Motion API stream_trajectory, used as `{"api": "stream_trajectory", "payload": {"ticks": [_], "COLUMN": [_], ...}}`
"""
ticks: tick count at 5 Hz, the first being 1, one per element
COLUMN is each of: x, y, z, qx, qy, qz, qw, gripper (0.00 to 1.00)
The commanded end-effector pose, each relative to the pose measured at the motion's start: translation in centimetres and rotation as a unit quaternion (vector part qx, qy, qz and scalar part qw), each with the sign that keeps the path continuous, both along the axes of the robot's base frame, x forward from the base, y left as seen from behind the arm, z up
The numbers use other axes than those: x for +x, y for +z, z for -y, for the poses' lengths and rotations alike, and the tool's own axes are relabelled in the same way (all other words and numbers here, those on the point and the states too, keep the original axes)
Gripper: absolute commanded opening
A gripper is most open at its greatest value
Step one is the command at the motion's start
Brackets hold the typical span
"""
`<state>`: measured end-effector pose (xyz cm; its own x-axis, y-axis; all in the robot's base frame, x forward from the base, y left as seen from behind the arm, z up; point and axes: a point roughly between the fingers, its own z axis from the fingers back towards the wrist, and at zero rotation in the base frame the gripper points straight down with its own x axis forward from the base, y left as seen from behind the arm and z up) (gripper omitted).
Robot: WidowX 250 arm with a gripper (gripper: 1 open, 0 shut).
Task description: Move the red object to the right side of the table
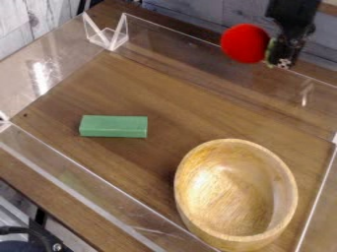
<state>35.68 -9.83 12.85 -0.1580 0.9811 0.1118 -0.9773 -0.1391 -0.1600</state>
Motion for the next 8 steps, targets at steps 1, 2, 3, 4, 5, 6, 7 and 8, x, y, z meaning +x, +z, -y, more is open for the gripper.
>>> {"api": "stream_trajectory", "payload": {"ticks": [1, 2, 3, 4, 5, 6, 7, 8], "x": [0.5, 0.3, 0.1, -0.3, -0.4, -1.1, -2.0, -1.8], "y": [1.8, 0.9, -0.1, -1.4, -3.1, -2.9, -3.0, -3.2], "z": [1.1, 2.7, 3.6, 4.8, 5.7, 4.3, 3.5, 2.7], "qx": [-0.020, -0.027, -0.035, -0.031, -0.029, -0.027, -0.026, -0.029], "qy": [-0.023, -0.017, -0.010, 0.000, 0.007, -0.009, 0.018, 0.033], "qz": [0.027, 0.021, 0.014, 0.008, 0.004, 0.006, 0.008, 0.007], "qw": [0.9992, 0.9993, 0.9993, 0.9995, 0.9995, 0.9996, 0.9995, 0.9990], "gripper": [0.00, 0.00, 0.00, 0.00, 0.00, 0.00, 0.00, 0.00]}}
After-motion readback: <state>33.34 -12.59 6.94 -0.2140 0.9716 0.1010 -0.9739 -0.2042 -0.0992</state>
